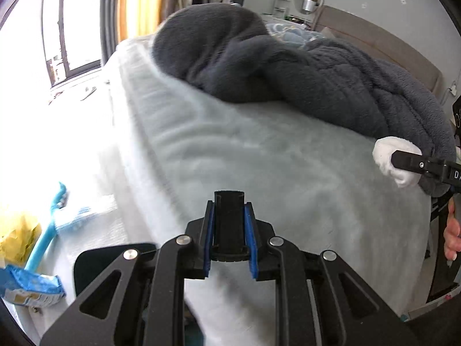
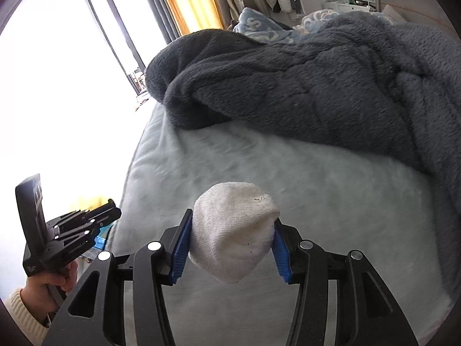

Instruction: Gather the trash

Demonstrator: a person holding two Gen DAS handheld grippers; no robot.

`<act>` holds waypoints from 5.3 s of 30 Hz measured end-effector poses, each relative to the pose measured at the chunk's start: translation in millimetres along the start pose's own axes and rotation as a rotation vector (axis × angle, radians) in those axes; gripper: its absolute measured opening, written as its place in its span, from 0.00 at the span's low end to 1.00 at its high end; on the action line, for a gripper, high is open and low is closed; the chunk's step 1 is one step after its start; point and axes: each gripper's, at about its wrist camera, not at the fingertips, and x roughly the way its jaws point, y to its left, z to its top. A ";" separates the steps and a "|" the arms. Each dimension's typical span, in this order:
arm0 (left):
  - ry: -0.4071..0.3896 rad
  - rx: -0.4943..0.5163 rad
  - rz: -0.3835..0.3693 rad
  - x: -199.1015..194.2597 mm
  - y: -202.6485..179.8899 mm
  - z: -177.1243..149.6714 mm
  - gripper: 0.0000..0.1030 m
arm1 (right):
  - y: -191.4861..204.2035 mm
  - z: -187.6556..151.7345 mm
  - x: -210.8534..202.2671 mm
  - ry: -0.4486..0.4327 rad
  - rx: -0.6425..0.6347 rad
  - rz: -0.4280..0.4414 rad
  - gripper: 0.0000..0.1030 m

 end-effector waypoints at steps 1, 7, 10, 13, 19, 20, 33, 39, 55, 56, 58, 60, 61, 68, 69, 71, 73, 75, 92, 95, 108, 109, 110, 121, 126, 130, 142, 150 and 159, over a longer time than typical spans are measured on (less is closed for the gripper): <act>0.006 -0.013 0.000 -2.5 6.0 -2.7 0.21 | 6.2 -1.1 1.8 0.008 -0.018 -0.007 0.49; 0.038 -0.062 0.040 -14.3 38.2 -21.0 0.21 | 43.7 -6.3 4.6 0.016 -0.060 0.006 0.49; 0.067 -0.075 0.059 -16.1 53.5 -29.8 0.21 | 66.5 -10.5 3.4 0.010 -0.072 0.033 0.49; 0.101 -0.087 0.082 -16.0 68.4 -38.7 0.21 | 90.4 -12.8 3.5 0.002 -0.088 0.062 0.49; 0.158 -0.140 0.114 -16.2 101.0 -53.4 0.21 | 130.3 -11.4 9.7 -0.003 -0.139 0.096 0.49; 0.170 -0.150 0.120 -15.5 106.9 -56.2 0.21 | 135.7 -10.9 12.2 0.000 -0.144 0.103 0.49; 0.361 -0.263 0.144 10.3 160.6 -101.3 0.21 | 192.9 -6.9 58.5 0.056 -0.177 0.179 0.49; 0.415 -0.313 0.119 15.3 181.1 -113.0 0.21 | 229.8 -10.2 84.9 0.093 -0.230 0.211 0.49; 0.523 -0.452 0.059 25.3 215.2 -137.9 0.37 | 268.1 -19.5 150.1 0.191 -0.213 0.249 0.49; 0.521 -0.451 0.057 24.2 216.1 -138.1 0.41 | 269.0 -20.3 153.9 0.198 -0.212 0.247 0.49; 0.506 -0.453 0.057 19.9 218.5 -137.7 0.54 | 270.2 -21.6 159.8 0.210 -0.205 0.248 0.49; 0.493 -0.465 0.056 15.9 223.2 -138.0 0.57 | 271.9 -22.7 164.6 0.217 -0.199 0.250 0.49; 0.490 -0.471 0.059 14.1 226.1 -138.3 0.59 | 272.6 -23.4 165.5 0.219 -0.197 0.251 0.49; 0.443 -0.496 0.100 -4.0 244.3 -136.4 0.65 | 273.5 -25.2 172.0 0.238 -0.205 0.254 0.49; 0.421 -0.498 0.106 -8.9 246.5 -134.2 0.67 | 274.4 -26.4 174.3 0.244 -0.208 0.252 0.49; 0.374 -0.504 0.115 -19.8 251.1 -130.0 0.68 | 276.7 -28.4 179.7 0.257 -0.214 0.247 0.49; 0.338 -0.507 0.124 -28.6 255.4 -126.6 0.70 | 279.7 -32.3 185.8 0.276 -0.223 0.241 0.49; 0.308 -0.503 0.145 -36.6 258.6 -123.2 0.71 | 284.1 -34.9 192.3 0.292 -0.230 0.233 0.49; 0.016 -0.466 0.209 -114.9 275.9 -93.6 0.79 | 311.9 -79.4 256.2 0.460 -0.346 0.122 0.51; -0.034 -0.448 0.237 -126.9 273.4 -88.5 0.82 | 314.0 -82.8 262.6 0.473 -0.361 0.106 0.52; -0.226 -0.229 0.297 -168.4 223.4 -62.9 0.91 | 302.0 -88.2 265.5 0.499 -0.349 0.062 0.80; -0.234 -0.223 0.305 -171.3 220.0 -62.7 0.92 | 302.4 -87.2 261.3 0.495 -0.352 0.066 0.83; -0.242 -0.221 0.313 -174.8 216.2 -61.8 0.92 | 303.2 -85.2 255.1 0.484 -0.355 0.072 0.83; -0.362 -0.132 0.387 -216.1 146.4 -47.8 0.97 | 275.6 -42.4 134.1 0.193 -0.324 0.170 0.95; -0.356 -0.125 0.344 -224.9 120.6 -46.5 0.97 | 250.4 -33.0 69.3 0.045 -0.338 0.190 0.95; -0.349 -0.090 0.346 -230.7 98.7 -51.8 0.97 | 220.9 -27.1 12.8 -0.072 -0.312 0.175 0.95; -0.375 -0.049 0.330 -227.0 57.3 -57.5 0.97 | 123.7 -58.9 -115.1 -0.271 -0.262 -0.009 0.97; -0.387 -0.019 0.394 -227.2 40.9 -65.7 0.97 | 78.2 -86.8 -164.2 -0.365 -0.187 -0.029 0.97; -0.384 0.002 0.377 -213.1 29.1 -74.0 0.97 | 49.3 -118.6 -192.8 -0.417 -0.133 -0.058 0.97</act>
